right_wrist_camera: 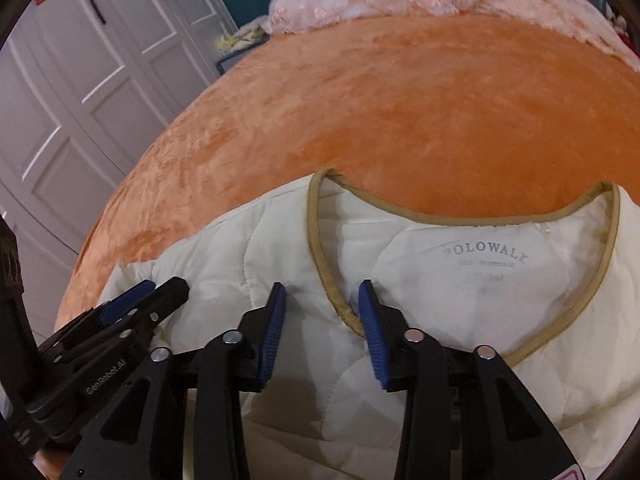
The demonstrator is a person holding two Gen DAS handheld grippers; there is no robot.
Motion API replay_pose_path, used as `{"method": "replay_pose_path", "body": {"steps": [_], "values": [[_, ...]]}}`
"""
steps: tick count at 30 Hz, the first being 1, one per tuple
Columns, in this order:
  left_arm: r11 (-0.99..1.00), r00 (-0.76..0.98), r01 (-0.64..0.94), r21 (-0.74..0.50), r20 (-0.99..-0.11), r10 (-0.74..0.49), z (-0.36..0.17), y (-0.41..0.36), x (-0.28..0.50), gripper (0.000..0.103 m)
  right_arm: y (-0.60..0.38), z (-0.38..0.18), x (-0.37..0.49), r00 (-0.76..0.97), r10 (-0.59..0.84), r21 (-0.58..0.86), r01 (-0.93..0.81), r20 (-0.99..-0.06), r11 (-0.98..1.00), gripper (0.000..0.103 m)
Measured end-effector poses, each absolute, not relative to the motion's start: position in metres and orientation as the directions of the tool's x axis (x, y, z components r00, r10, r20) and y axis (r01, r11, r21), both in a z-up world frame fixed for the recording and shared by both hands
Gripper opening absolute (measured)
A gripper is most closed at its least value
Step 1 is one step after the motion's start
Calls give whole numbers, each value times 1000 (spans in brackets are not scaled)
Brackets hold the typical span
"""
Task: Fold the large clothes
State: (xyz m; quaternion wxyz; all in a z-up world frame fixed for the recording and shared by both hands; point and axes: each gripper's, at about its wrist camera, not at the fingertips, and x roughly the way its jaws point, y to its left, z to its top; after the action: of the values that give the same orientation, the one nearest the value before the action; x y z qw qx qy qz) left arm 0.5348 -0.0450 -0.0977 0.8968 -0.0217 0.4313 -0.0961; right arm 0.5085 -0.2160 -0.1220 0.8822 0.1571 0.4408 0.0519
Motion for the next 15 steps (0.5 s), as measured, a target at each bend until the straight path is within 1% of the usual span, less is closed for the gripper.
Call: {"method": "replay_pose_path", "body": {"steps": [1,5,9,10,13,14,15], "values": [[980,620,154,-122,-761,-192,-99,-45,533,48,-214,-122,507,610,246,332,28,-753,943,10],[975,643,154,-159,-733,-221,-100,-40,529,49,-215,-122,497,649,208,309,44,-731,950,6],[978,656,155,-139,-726,-207,-102,-43,528,49,-221,-127,499,668,159,302,103,-727,948,4],[979,657,154,-135,-726,-203,-103,-44,527,50,-224,-128,500,669,151,308,122,-728,943,2],[981,657,151,-124,-729,-193,-104,-45,528,50,-233,-129,500,670,149,340,162,-727,926,1],[982,655,148,-121,-731,-189,-103,-45,529,50,-237,-122,492,682,56,288,232,-729,929,0],[982,650,148,-115,-737,-184,-102,-46,530,50,-244,-115,484,698,4,280,282,-716,918,2]]}}
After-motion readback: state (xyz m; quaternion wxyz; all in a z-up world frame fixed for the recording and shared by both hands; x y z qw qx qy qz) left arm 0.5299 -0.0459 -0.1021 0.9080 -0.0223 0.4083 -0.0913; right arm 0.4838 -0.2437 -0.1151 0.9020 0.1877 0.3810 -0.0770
